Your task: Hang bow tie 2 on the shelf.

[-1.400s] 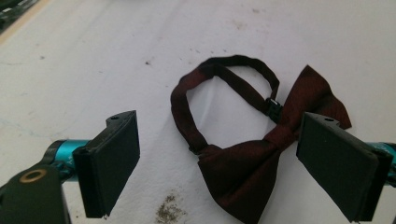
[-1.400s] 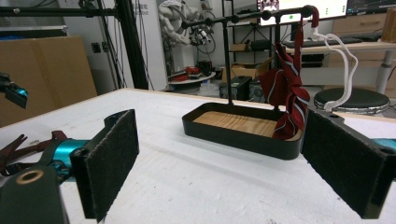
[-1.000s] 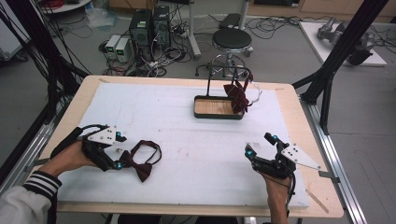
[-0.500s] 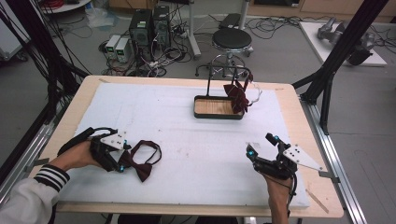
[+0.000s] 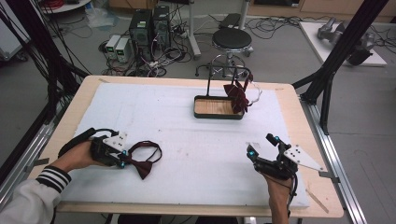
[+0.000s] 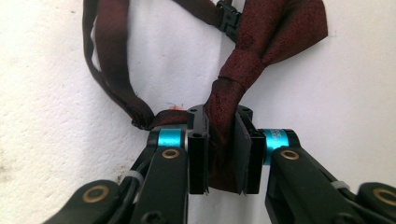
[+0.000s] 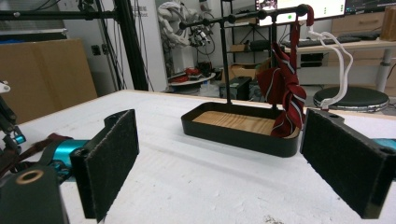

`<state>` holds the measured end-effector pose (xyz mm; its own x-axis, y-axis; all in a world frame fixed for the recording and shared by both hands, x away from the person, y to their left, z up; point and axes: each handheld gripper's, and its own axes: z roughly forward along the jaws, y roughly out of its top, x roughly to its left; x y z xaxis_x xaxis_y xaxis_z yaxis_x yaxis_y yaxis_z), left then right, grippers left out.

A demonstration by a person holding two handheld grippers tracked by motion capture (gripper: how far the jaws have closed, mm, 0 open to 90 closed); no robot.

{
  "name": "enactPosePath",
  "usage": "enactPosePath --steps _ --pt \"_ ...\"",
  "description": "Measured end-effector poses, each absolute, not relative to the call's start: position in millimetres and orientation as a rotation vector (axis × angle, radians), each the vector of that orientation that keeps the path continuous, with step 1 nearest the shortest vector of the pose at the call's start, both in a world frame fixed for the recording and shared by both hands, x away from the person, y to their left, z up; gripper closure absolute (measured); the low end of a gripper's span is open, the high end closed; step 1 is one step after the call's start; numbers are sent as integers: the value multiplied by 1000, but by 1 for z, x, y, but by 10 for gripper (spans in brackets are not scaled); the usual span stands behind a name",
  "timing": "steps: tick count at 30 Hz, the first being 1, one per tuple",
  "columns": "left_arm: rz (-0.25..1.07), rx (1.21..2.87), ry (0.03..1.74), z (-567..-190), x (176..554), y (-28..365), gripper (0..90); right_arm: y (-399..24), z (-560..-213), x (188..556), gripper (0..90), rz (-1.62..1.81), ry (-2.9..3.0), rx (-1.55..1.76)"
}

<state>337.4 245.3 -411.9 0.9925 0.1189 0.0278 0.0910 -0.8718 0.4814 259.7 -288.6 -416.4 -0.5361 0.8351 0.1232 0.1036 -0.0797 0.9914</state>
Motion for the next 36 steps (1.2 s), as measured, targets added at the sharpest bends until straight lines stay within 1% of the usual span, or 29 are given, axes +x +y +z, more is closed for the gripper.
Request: enactPosePath --steps 4,12,14,19,21,31,36 --pt "89 2607 175 -408 336 245 775 -288 -417 260 108 1666 1638 1022" --pt "192 2557 168 -403 335 248 774 -288 -418 259 108 1669 1638 1024" --pt "229 2511 185 -399 334 250 774 -288 -418 259 108 1671 1635 1027" --pt "263 2435 221 -391 336 255 774 -288 -418 259 108 1667 1645 1030" --pt "282 2368 257 -384 337 257 774 -288 -418 259 108 1666 1645 1029" --pt "297 2194 355 -364 345 255 773 -288 -419 259 108 1652 1646 1019" --pt "268 2102 401 -358 348 249 774 -289 -419 258 108 1656 1642 1023"
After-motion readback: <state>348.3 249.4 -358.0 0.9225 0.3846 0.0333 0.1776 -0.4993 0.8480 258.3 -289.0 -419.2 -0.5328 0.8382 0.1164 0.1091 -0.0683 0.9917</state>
